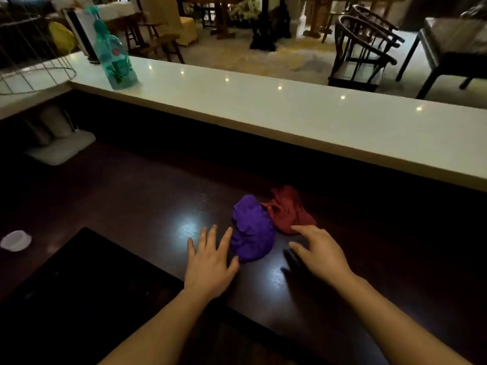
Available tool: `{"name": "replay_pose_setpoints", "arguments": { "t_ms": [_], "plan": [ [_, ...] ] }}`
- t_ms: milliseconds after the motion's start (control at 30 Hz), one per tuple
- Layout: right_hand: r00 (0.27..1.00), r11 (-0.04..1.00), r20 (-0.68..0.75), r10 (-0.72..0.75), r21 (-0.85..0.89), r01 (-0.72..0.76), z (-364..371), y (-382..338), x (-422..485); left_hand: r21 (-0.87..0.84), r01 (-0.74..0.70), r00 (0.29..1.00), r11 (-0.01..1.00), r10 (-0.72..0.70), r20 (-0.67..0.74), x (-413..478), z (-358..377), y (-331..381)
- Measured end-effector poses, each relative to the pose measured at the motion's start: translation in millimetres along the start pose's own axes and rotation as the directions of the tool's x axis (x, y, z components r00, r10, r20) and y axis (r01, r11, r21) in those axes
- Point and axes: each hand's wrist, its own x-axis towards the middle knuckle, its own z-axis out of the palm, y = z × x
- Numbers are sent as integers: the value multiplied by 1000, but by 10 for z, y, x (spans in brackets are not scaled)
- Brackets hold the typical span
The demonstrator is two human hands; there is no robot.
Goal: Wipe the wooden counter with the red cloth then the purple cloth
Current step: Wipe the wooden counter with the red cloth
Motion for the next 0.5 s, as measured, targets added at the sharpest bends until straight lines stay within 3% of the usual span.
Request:
{"name": "replay_pose_setpoints", "arguments": {
  "t_ms": [200,400,500],
  "plan": [
    [1000,1000,-7,11,-5,-11,116,184,157,-74,67,998,995,-67,-2,183,274,23],
    [993,999,-112,-38,-36,35,186,246,616,-40,79,994,996,-81,-66,240,467,-14],
    [1000,996,-8,-15,-86,14,249,230,908,-33,84,993,996,-87,-78,249,488,-23]
  ]
}}
